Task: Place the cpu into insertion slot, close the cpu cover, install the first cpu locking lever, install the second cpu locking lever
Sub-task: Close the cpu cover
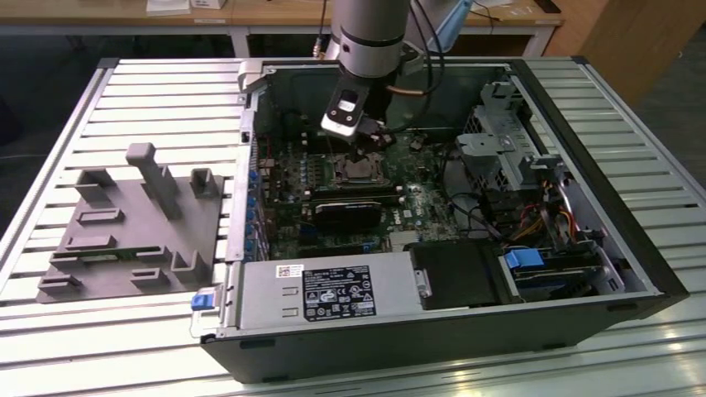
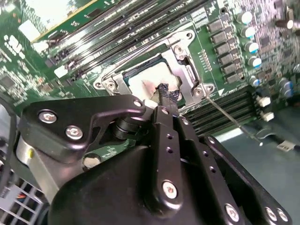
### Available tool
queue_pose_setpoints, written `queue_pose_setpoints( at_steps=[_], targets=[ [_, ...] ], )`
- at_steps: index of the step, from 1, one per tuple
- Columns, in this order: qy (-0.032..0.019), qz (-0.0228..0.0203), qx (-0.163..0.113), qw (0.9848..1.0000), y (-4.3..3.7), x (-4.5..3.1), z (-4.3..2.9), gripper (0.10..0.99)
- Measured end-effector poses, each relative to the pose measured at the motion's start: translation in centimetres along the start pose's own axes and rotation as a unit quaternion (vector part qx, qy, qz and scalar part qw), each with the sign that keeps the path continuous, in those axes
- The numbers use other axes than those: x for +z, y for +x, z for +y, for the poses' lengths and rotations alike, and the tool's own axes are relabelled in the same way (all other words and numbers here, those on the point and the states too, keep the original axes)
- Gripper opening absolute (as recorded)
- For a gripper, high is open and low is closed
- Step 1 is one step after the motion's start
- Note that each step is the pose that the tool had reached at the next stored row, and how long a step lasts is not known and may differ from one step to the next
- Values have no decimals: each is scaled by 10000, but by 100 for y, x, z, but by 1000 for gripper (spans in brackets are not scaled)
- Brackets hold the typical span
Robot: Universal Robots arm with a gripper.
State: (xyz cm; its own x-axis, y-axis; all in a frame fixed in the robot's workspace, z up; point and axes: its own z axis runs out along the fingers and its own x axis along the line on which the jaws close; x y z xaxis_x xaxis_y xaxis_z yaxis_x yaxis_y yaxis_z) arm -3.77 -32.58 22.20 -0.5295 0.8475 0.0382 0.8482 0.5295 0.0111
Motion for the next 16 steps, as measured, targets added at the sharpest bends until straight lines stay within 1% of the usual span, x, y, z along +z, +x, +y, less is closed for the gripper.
queue_pose_setpoints(
  at_steps=[2,4,8,12,16],
  targets=[
    [7,2,-180,9998,0,0,0,106],
    [14,4,-360,9994,0,0,0,106],
    [28,8,-724,9974,0,1,0,106],
    [41,12,-1066,9943,0,1,0,106],
    [54,15,-1407,9900,0,1,0,106]
  ],
)
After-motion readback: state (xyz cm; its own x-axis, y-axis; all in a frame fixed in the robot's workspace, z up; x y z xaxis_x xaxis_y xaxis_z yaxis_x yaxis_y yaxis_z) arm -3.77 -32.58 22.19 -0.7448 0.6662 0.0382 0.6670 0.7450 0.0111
